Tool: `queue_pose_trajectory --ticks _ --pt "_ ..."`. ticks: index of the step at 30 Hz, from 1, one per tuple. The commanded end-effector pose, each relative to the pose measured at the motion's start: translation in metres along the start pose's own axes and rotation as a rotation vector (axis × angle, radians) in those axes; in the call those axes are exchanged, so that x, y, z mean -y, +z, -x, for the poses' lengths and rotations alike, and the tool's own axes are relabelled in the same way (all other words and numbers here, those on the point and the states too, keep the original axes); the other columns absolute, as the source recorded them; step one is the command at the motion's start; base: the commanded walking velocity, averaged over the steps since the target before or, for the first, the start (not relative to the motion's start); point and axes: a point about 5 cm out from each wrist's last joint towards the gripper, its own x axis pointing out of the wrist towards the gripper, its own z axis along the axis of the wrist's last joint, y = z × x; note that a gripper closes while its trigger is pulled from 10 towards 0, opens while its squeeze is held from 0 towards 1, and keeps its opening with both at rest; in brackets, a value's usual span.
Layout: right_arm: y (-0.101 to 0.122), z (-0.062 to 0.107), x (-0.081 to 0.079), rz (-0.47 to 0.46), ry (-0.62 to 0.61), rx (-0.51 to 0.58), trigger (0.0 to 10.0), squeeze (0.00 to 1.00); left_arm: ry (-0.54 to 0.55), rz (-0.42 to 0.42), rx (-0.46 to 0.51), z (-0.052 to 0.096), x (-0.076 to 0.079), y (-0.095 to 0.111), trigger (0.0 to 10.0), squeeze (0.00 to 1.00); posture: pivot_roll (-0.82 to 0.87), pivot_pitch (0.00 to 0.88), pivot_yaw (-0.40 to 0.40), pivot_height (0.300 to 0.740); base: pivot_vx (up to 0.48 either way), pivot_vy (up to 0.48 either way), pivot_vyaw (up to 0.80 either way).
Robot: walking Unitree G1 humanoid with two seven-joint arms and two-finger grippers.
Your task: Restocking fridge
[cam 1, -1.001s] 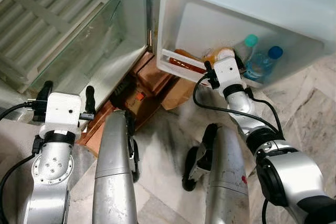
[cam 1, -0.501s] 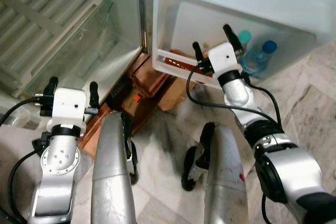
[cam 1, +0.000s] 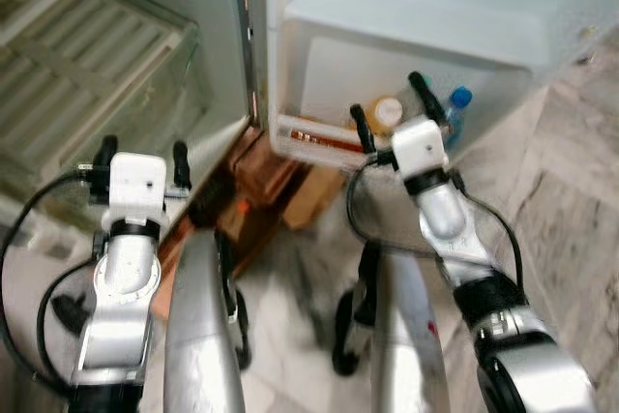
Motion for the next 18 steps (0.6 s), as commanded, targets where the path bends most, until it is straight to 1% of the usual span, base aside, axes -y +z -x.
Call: queue_pose_trajectory --ticks 1,2,3,4,5,7,9,11,12,13,15,16,18 --pt "-0.005 0.015 0.001 -0.011 -0.058 -0.065 10.0 0.0 0.003 0.008 0.007 0.0 0.002 0.0 10.0 0.0 0.11 0.084 -0.062 0.526 0.0 0.0 0.0" --pt "-0.007 0.022 0.001 -0.019 -0.083 -0.093 10.0 0.0 0.002 0.009 0.012 0.0 0.003 0.0 10.0 0.0 0.11 0.08 -0.061 0.526 0.0 0.0 0.0" --pt "-0.012 0.038 -0.001 -0.056 -0.133 -0.163 10.0 0.0 -0.015 0.02 0.012 0.0 0.004 -0.001 10.0 0.0 0.1 0.07 -0.057 0.526 0.0 0.0 0.0" --pt "-0.012 0.038 -0.001 -0.056 -0.133 -0.163 10.0 0.0 -0.015 0.02 0.012 0.0 0.004 -0.001 10.0 0.0 0.1 0.07 -0.057 0.526 0.0 0.0 0.0" --pt "-0.013 0.048 -0.003 -0.099 -0.168 -0.21 10.0 0.0 -0.028 0.03 0.009 0.0 0.006 -0.002 10.0 0.0 0.1 0.06 -0.056 0.526 0.0 0.0 0.0" --pt "-0.014 0.054 -0.005 -0.139 -0.198 -0.251 10.0 0.0 -0.056 0.051 0.001 0.001 0.01 -0.005 10.0 0.0 0.08 0.048 -0.052 0.526 0.0 0.0 0.0" --pt "-0.014 0.058 -0.009 -0.167 -0.187 -0.275 10.0 0.0 -0.078 0.065 -0.004 0.002 0.014 -0.007 10.0 0.0 0.07 0.031 -0.047 0.526 0.0 0.0 0.0" --pt "-0.011 0.061 -0.013 -0.231 -0.153 -0.277 10.0 0.0 -0.096 0.08 -0.005 0.002 0.018 -0.009 10.0 0.0 0.06 0.018 -0.043 0.526 0.0 0.0 0.0" --pt "-0.011 0.062 -0.013 -0.27 -0.157 -0.285 10.0 0.0 -0.108 0.094 -0.004 0.001 0.021 -0.009 10.0 0.0 0.06 0.005 -0.038 0.536 0.0 0.0 0.0" --pt "-0.011 0.062 -0.013 -0.27 -0.157 -0.285 10.0 0.0 -0.108 0.094 -0.004 0.001 0.021 -0.009 10.0 0.0 0.06 0.005 -0.038 0.536 0.0 0.0 0.0" --pt "-0.01 0.06 -0.01 -0.261 -0.17 -0.294 10.0 0.0 -0.144 0.14 -0.022 0.0 0.025 -0.009 10.0 0.0 0.06 0.0 -0.033 0.55 0.0 0.0 0.0" --pt "-0.01 0.059 -0.009 -0.256 -0.172 -0.294 10.0 0.0 -0.152 0.148 -0.023 0.0 0.025 -0.009 10.0 0.0 0.06 0.0 -0.033 0.555 0.0 0.0 0.0" --pt "-0.01 0.059 -0.008 -0.257 -0.177 -0.3 10.0 0.0 -0.151 0.139 -0.017 -0.001 0.025 -0.009 10.0 0.0 0.05 0.0 -0.033 0.56 0.0 0.0 0.0"
